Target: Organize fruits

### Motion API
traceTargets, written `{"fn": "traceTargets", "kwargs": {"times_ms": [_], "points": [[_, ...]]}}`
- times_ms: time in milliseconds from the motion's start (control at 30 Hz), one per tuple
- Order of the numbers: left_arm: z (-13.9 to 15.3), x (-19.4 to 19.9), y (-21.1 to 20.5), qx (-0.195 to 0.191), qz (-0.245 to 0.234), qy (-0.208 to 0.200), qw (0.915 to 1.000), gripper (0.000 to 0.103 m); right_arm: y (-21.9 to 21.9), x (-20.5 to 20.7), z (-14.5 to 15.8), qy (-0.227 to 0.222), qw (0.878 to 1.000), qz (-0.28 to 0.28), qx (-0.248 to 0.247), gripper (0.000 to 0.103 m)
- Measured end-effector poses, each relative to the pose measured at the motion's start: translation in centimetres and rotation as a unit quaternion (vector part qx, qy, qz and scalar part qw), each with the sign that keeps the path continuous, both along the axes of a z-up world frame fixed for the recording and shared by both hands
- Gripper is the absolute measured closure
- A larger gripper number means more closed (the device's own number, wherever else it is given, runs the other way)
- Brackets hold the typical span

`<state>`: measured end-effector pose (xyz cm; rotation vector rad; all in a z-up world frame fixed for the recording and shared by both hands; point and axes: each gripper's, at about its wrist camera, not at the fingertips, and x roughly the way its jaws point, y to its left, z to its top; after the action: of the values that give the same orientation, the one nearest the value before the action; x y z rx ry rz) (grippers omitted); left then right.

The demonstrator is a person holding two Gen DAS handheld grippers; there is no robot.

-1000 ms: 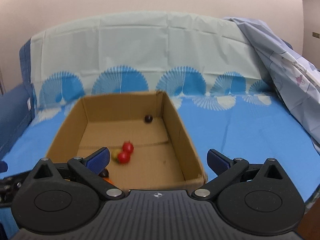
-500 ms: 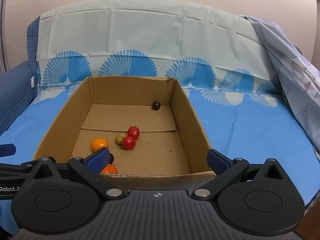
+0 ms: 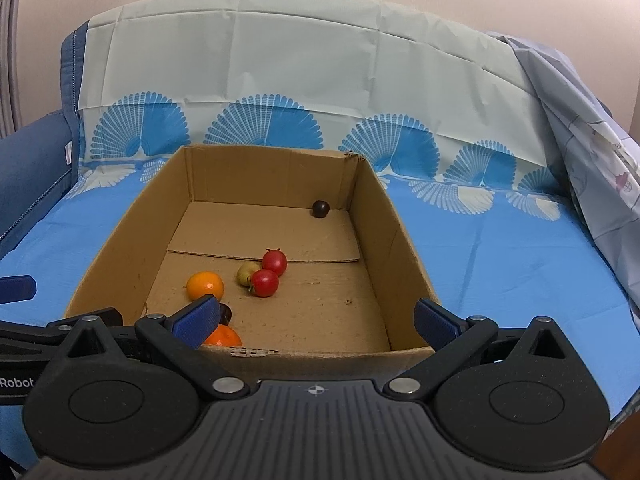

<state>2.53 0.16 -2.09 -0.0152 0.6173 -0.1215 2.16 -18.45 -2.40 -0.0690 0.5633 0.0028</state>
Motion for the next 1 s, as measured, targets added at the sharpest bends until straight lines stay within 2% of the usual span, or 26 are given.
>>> {"fn": "traceTargets", "kwargs": {"times_ms": [1000], "points": [[-0.07, -0.02, -0.45, 0.001, -0.009, -0.008, 0.9999, 0.000, -0.55, -0.04, -0.02, -0.003, 1.000, -0.006, 0.000, 0.001]]}}
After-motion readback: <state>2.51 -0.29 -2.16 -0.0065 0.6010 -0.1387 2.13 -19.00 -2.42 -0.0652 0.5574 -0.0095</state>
